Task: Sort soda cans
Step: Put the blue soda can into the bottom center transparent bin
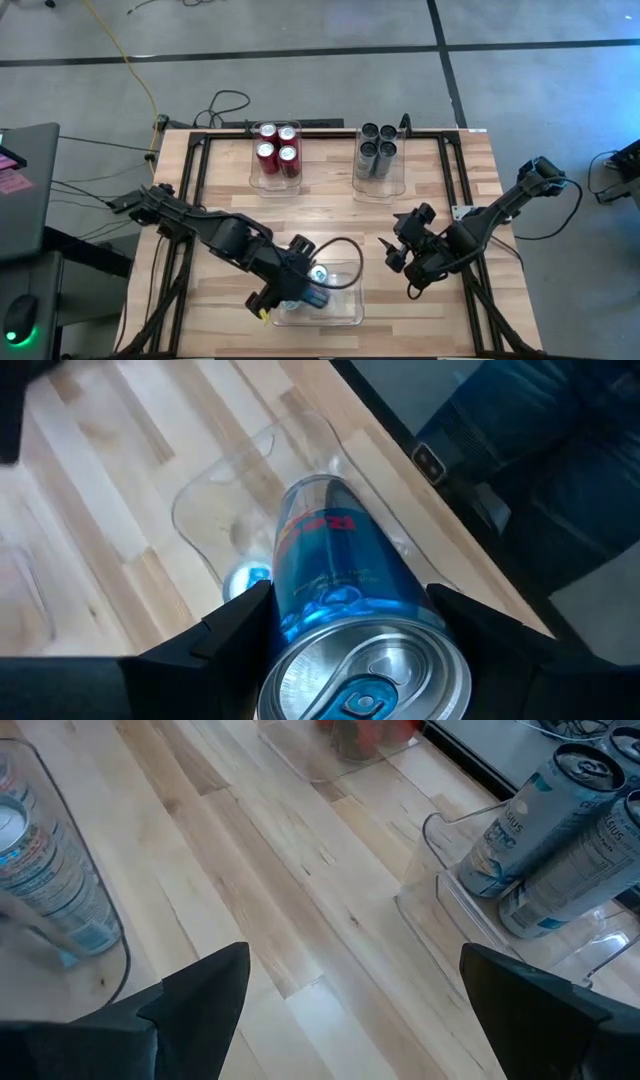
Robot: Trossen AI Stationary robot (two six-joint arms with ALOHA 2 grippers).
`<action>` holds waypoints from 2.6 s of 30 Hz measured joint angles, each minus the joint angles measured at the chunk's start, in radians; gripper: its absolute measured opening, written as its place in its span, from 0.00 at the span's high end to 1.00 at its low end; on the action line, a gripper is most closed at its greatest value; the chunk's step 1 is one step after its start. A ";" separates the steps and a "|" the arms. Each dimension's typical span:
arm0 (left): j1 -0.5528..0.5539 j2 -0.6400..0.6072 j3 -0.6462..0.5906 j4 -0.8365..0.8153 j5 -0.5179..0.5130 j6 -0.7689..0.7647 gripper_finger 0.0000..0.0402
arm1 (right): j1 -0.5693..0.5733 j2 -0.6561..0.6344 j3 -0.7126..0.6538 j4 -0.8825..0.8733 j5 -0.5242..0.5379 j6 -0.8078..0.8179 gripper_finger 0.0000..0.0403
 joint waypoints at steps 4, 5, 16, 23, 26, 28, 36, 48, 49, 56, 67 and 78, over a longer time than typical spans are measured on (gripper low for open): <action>0.007 0.056 -0.001 0.010 0.003 0.037 0.41 | -0.006 0.000 0.000 -0.002 -0.001 0.000 0.06; 0.009 0.073 -0.002 0.008 0.004 0.043 0.41 | -0.006 0.000 0.000 -0.003 -0.002 0.000 0.06; 0.019 0.181 -0.003 -0.026 0.006 0.038 0.41 | -0.003 0.000 0.000 -0.007 -0.013 -0.004 0.06; 0.012 0.260 -0.003 -0.041 0.006 0.016 0.41 | -0.003 0.000 0.000 -0.004 -0.013 -0.003 0.06; 0.008 0.269 -0.003 -0.042 0.006 0.011 0.41 | -0.003 0.000 0.000 -0.003 -0.013 -0.003 0.06; 0.007 0.267 -0.003 -0.034 0.006 0.006 0.41 | -0.003 0.000 0.000 -0.003 -0.013 -0.002 0.06; 0.006 0.267 -0.002 -0.025 0.006 -0.002 0.41 | -0.003 0.000 0.000 -0.002 -0.013 0.000 0.06; 0.001 0.308 -0.001 -0.029 0.006 0.034 0.41 | -0.003 0.027 -0.014 0.023 -0.031 0.000 0.06; 0.001 0.314 -0.001 -0.036 0.007 0.038 0.41 | -0.003 0.026 -0.019 0.024 -0.032 0.001 0.06; -0.002 0.352 -0.003 -0.067 0.009 0.047 0.41 | -0.003 0.029 -0.021 0.029 -0.031 0.000 0.06; -0.004 0.347 -0.003 -0.054 0.029 0.022 0.40 | -0.003 0.029 -0.021 0.029 -0.031 0.000 0.06; -0.003 0.347 -0.003 -0.025 0.108 -0.023 0.22 | -0.003 0.029 -0.020 0.032 -0.031 0.000 0.06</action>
